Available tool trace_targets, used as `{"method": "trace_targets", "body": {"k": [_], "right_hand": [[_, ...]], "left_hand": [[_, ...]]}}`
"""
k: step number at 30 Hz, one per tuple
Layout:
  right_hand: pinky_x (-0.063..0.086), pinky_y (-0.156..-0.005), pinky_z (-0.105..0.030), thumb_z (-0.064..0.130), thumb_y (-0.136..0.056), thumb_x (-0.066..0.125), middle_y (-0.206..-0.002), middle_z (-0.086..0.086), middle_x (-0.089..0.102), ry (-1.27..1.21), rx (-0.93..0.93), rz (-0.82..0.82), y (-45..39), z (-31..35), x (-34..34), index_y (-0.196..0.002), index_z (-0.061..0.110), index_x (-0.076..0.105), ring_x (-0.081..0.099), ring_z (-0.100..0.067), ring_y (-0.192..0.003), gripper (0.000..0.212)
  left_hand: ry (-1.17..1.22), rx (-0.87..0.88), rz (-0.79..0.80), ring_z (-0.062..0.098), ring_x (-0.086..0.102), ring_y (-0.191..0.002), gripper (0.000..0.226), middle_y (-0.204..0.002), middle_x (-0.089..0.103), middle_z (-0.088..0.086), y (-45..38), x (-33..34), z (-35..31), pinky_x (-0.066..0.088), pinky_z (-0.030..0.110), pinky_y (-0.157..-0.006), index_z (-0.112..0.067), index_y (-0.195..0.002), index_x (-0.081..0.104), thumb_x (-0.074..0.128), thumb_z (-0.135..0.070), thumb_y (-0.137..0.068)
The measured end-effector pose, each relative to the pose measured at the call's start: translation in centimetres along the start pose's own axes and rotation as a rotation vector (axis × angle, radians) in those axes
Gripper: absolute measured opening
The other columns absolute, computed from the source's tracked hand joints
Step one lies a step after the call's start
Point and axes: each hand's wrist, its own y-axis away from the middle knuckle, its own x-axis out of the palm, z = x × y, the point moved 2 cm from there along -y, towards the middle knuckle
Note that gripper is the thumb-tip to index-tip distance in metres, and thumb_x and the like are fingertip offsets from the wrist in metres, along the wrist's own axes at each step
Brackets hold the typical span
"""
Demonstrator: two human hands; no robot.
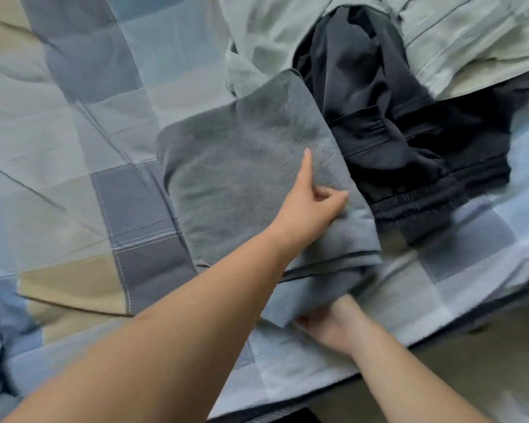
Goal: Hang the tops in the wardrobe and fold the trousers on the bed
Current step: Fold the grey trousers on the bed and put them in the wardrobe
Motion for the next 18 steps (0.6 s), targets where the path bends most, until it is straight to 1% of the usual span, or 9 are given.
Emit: {"method": "trace_targets", "body": {"k": [1,3,5,8,10,13,15,17,18], "right_hand": [[0.044,-0.094,-0.044,0.012,-0.099,0.030,-0.119,-0.020,0.061,-0.116,-0.072,-0.056,0.2,0.8,-1.2,-0.129,0.003,0.053,0.055,-0.033,-0.109,0.039],[0.054,-0.078,-0.039,0.011,-0.099,0.031,-0.098,-0.015,0.064,-0.277,-0.237,-0.099,1.0,3.4,-3.6,-0.113,0.008,0.058,0.060,-0.028,-0.089,0.031],[0.055,-0.068,-0.032,0.022,-0.100,0.038,-0.095,-0.008,0.068,-0.291,-0.367,-0.153,1.7,6.5,-6.1,-0.110,0.012,0.059,0.064,-0.020,-0.087,0.025],[0.050,-0.083,-0.033,0.044,-0.090,0.050,-0.117,-0.007,0.065,-0.107,-0.394,-0.037,1.8,9.7,-6.2,-0.125,0.015,0.053,0.061,-0.020,-0.110,0.046],[0.053,-0.082,-0.035,0.043,-0.076,0.061,-0.116,-0.009,0.068,0.068,-0.357,0.055,2.1,11.1,-5.0,-0.120,0.009,0.060,0.065,-0.021,-0.107,0.055],[0.054,-0.078,-0.037,0.033,-0.067,0.072,-0.111,-0.013,0.070,0.211,-0.335,-0.024,1.7,12.7,-3.6,-0.112,0.001,0.064,0.069,-0.023,-0.098,0.056],[0.055,-0.076,-0.037,0.036,-0.067,0.079,-0.102,-0.011,0.071,0.303,-0.367,-0.198,1.1,13.1,-2.8,-0.106,0.003,0.066,0.069,-0.023,-0.090,0.053],[0.056,-0.081,-0.039,0.045,-0.067,0.081,-0.100,-0.009,0.070,0.345,-0.416,-0.341,0.3,12.5,-2.1,-0.109,0.006,0.065,0.067,-0.025,-0.090,0.060],[0.055,-0.084,-0.041,0.047,-0.067,0.080,-0.102,-0.008,0.069,0.296,-0.419,-0.358,0.0,12.0,-1.8,-0.113,0.006,0.063,0.067,-0.026,-0.091,0.063]], "left_hand": [[-0.034,-0.002,-0.012,0.002,0.062,-0.081,0.081,-0.088,0.064,-0.006,0.3,-0.3,1.0,0.051,0.021,-0.085,-0.027,-0.152,0.011,0.063,-0.018,-0.090],[-0.089,0.035,-0.134,-0.009,0.060,-0.081,0.061,-0.092,0.065,-0.012,1.2,-1.9,2.8,0.045,0.009,-0.081,-0.020,-0.144,0.038,0.065,-0.017,-0.089],[-0.143,0.087,-0.381,-0.009,0.060,-0.081,0.037,-0.092,0.065,-0.012,2.5,-5.2,4.4,0.047,0.015,-0.083,-0.021,-0.124,0.056,0.065,-0.015,-0.088],[-0.232,0.045,-0.714,0.001,0.061,-0.093,0.029,-0.105,0.064,-0.002,4.8,-10.3,6.4,0.050,0.030,-0.094,-0.027,-0.113,0.059,0.066,-0.020,-0.086],[-0.270,0.005,-0.796,0.011,0.058,-0.102,0.035,-0.117,0.057,0.005,5.7,-12.1,7.1,0.048,0.032,-0.097,-0.027,-0.117,0.055,0.069,-0.023,-0.084],[-0.293,-0.064,-0.895,0.009,0.049,-0.105,0.055,-0.125,0.043,0.000,5.7,-13.0,7.6,0.039,0.024,-0.097,-0.024,-0.128,0.047,0.072,-0.031,-0.081],[-0.099,-0.188,-0.911,0.010,0.051,-0.105,0.063,-0.127,0.046,0.000,5.5,-13.6,8.2,0.041,0.027,-0.099,-0.021,-0.133,0.043,0.073,-0.037,-0.080],[0.175,-0.288,-0.704,0.007,0.062,-0.097,0.048,-0.115,0.063,-0.006,5.3,-13.4,9.1,0.048,0.030,-0.094,-0.021,-0.122,0.052,0.071,-0.039,-0.082],[0.230,-0.303,-0.577,0.007,0.066,-0.096,0.039,-0.109,0.069,-0.007,5.2,-13.2,9.6,0.051,0.031,-0.090,-0.021,-0.116,0.058,0.071,-0.038,-0.083]]}}
